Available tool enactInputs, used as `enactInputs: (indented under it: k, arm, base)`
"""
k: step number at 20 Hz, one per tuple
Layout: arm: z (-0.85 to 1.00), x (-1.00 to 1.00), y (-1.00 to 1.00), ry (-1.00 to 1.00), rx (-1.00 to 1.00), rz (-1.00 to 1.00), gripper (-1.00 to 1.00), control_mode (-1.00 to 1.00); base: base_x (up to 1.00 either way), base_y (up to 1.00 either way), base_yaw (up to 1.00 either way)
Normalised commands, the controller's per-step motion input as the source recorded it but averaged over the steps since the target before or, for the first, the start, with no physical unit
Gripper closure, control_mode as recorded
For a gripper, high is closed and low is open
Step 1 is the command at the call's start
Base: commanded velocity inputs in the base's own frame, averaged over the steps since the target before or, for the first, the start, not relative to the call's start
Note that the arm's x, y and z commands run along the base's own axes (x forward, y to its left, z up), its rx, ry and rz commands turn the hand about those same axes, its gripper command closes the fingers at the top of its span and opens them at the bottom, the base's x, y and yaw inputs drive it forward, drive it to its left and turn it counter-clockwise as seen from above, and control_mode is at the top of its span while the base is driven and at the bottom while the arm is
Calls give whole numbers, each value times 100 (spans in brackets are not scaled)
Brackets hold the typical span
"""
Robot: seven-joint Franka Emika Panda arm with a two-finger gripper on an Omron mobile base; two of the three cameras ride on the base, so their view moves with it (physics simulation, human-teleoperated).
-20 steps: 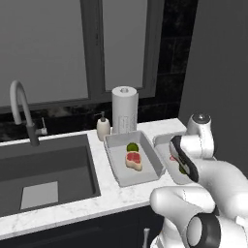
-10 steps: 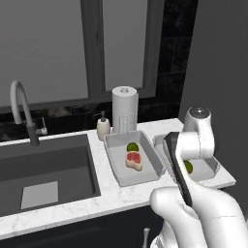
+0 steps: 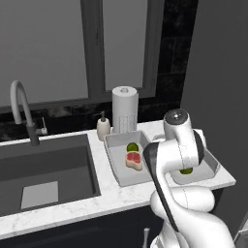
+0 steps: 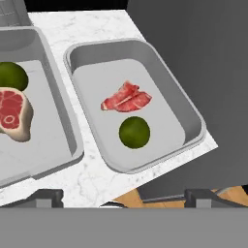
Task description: Place one lime and one steak in each tupperware on the nearby counter, to pack two identical lunches.
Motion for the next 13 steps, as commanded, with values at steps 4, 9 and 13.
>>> enactInputs:
  k: [4,9,13]
  arm:
    - [2,-2,9,0,-1,1,-100,-100]
    - [0,0,0,0,0,0,-100,-100]
    - [0,0,0,0,0,0,-100,-100]
  base:
    - [0,0,0]
    - [0,0,0]
    - [0,0,0]
